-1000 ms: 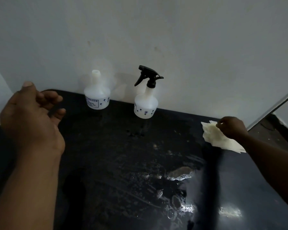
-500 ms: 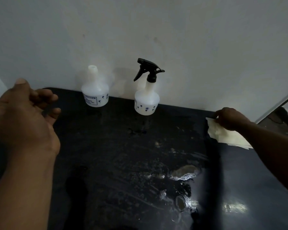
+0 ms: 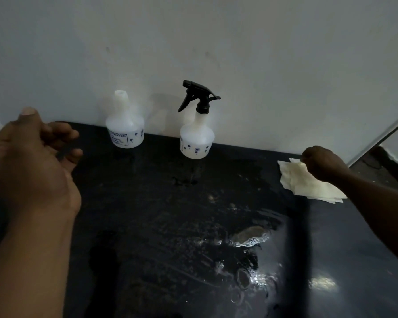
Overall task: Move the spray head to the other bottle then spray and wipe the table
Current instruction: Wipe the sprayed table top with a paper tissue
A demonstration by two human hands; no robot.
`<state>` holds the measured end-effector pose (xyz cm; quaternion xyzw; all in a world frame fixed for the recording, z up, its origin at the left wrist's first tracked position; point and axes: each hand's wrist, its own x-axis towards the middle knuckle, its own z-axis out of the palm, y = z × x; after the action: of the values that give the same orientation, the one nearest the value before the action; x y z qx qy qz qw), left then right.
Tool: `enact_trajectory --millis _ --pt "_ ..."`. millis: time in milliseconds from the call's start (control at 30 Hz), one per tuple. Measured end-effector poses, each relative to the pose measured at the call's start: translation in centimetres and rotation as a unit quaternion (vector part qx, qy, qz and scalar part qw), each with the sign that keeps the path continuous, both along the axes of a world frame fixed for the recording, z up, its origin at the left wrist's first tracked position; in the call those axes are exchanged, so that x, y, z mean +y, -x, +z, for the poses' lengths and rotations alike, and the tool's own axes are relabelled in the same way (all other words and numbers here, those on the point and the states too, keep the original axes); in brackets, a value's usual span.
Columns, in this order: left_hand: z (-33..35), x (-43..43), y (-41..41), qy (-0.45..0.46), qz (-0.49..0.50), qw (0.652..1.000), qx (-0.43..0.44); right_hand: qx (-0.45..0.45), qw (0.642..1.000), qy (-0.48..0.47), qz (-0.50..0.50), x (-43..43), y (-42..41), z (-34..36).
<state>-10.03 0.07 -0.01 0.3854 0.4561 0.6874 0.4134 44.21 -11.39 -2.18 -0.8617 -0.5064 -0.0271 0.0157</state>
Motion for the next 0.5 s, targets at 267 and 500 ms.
enact_trajectory --millis 267,500 --pt "0.5 -0.5 -0.3 -0.012 -0.009 1.000 -0.015 0.070 0.995 0.067 -0.037 -0.7 1.8 0.0" --pt "0.3 -0.2 0.1 -0.001 -0.013 1.000 0.001 0.059 0.990 0.109 -0.060 -0.5 3.6 0.4"
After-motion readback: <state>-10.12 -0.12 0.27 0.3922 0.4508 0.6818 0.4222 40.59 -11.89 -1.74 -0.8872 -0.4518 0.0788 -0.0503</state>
